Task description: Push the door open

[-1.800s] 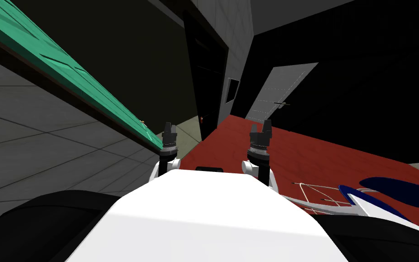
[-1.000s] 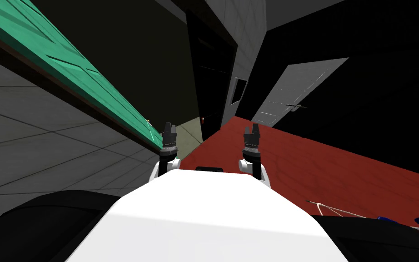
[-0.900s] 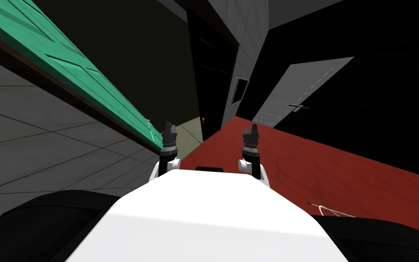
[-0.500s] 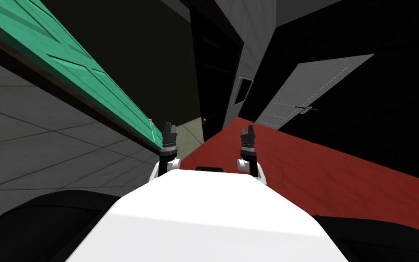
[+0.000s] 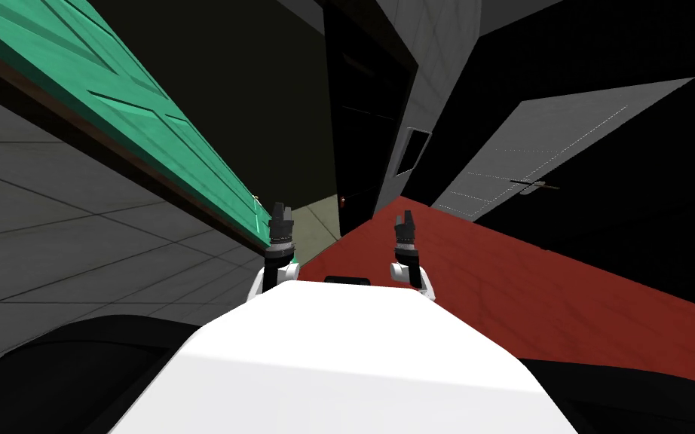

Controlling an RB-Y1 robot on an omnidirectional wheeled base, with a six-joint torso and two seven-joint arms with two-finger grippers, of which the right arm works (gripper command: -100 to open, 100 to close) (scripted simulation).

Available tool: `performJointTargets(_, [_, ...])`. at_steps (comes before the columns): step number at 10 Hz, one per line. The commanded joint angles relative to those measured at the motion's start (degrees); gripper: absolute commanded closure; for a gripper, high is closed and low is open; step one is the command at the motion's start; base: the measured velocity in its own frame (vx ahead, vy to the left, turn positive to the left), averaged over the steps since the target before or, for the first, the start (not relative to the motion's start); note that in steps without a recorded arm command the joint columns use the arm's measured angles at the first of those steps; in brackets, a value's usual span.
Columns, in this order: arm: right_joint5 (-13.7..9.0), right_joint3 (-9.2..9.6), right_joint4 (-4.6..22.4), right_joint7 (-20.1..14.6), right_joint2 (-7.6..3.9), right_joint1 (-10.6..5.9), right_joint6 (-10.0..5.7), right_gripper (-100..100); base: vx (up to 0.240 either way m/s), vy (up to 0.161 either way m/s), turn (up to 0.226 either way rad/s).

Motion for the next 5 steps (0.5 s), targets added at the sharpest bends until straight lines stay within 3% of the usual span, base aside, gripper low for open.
performJointTargets(1, [-0.19, 0.4, 2.09, -0.13, -0.17, -0.53, -0.48, -100, 0.086, -0.037, 0.146])
performJointTargets(5, [-0.76, 1.13, 8.09, -0.47, -0.64, -2.64, -1.53, -100, 0.087, -0.042, 0.13])
